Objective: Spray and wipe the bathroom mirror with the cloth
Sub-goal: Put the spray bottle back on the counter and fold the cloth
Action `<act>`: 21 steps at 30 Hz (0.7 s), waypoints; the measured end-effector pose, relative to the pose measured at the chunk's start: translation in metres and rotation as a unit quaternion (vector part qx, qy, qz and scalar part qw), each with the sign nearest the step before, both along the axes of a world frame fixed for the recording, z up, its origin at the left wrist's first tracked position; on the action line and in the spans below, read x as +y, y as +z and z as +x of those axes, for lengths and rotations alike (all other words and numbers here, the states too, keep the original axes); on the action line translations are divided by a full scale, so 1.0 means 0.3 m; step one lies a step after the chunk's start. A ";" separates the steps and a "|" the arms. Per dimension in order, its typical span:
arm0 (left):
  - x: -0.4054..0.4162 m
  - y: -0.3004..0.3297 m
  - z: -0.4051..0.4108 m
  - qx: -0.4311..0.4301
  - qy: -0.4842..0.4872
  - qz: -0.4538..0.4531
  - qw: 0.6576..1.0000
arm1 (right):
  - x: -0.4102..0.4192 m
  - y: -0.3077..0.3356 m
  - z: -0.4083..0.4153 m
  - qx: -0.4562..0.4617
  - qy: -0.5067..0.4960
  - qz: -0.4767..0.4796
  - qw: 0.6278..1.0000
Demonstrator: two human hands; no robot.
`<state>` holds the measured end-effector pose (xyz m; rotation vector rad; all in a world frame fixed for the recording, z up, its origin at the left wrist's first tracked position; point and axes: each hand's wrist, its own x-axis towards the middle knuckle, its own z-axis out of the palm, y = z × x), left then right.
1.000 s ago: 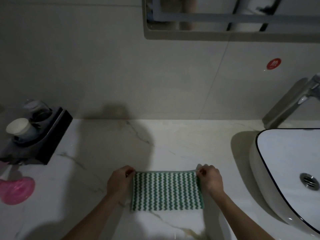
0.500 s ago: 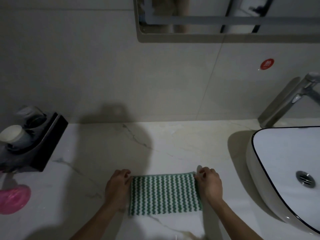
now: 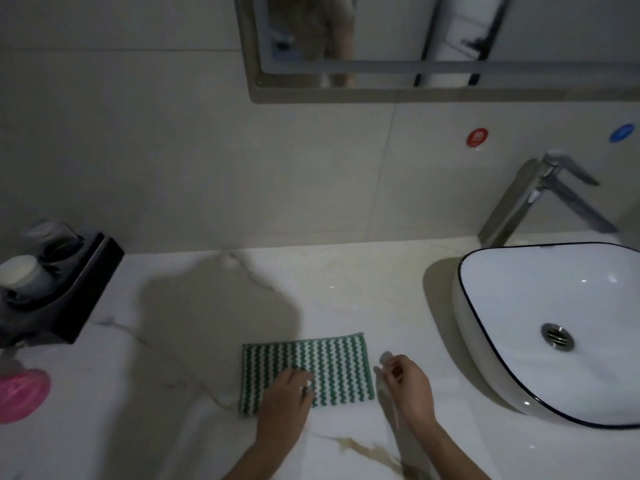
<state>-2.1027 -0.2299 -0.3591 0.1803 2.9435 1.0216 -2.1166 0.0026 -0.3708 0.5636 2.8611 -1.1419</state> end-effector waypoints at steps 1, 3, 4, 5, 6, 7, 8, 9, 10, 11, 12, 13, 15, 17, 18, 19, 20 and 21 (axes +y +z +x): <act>0.035 -0.020 0.007 0.015 -0.008 0.009 1.000 | 0.019 0.006 -0.001 0.007 0.001 -0.003 1.000; 0.101 -0.039 0.022 0.028 -0.024 0.009 0.999 | 0.059 0.015 -0.009 0.021 0.006 -0.006 1.000; 0.130 -0.043 0.032 0.022 -0.029 0.008 0.999 | 0.076 0.021 -0.016 0.025 0.010 -0.005 1.000; 0.156 -0.049 0.037 0.021 -0.036 0.007 0.999 | 0.092 0.023 -0.027 0.027 0.015 -0.005 1.000; 0.180 -0.053 0.043 0.017 -0.038 0.008 0.999 | 0.106 0.025 -0.040 0.026 0.023 -0.008 0.999; 0.199 -0.059 0.047 0.020 -0.034 0.006 0.999 | 0.117 0.025 -0.055 0.026 0.034 -0.013 0.999; 0.216 -0.058 0.053 0.017 -0.027 0.000 0.999 | 0.128 0.020 -0.070 0.024 0.045 -0.018 0.999; 0.232 -0.060 0.058 0.016 -0.018 -0.006 1.000 | 0.136 0.014 -0.086 0.019 0.057 -0.019 0.998; 0.247 -0.061 0.063 0.018 -0.011 -0.004 1.000 | 0.140 0.011 -0.102 0.011 0.067 -0.021 0.998; 0.260 -0.060 0.068 0.018 -0.010 -0.002 1.000 | 0.141 0.006 -0.118 0.004 0.073 -0.022 0.997; 0.272 -0.055 0.071 0.020 -0.007 -0.004 1.000 | 0.138 0.001 -0.134 0.001 0.080 -0.024 0.997; 0.285 -0.061 0.073 0.033 0.003 -0.009 0.999 | 0.131 -0.001 -0.151 -0.001 0.090 -0.022 0.996; 0.307 -0.069 0.079 0.045 0.009 -0.013 0.999 | 0.110 0.001 -0.183 0.005 0.120 -0.009 0.993; 0.326 -0.084 0.077 0.042 0.021 -0.027 0.999 | 0.087 -0.001 -0.214 -0.001 0.169 0.045 0.985; 0.333 -0.089 0.073 0.038 0.029 -0.034 0.998 | 0.077 -0.006 -0.229 -0.010 0.200 0.092 0.975; 0.336 -0.094 0.068 0.028 0.039 -0.038 0.998 | 0.068 -0.007 -0.242 -0.021 0.227 0.131 0.965; 0.338 -0.099 0.064 0.019 0.051 -0.039 0.998 | 0.059 -0.003 -0.252 -0.036 0.247 0.155 0.956; 0.340 -0.104 0.062 0.015 0.058 -0.040 0.997 | 0.050 0.001 -0.258 -0.049 0.263 0.167 0.949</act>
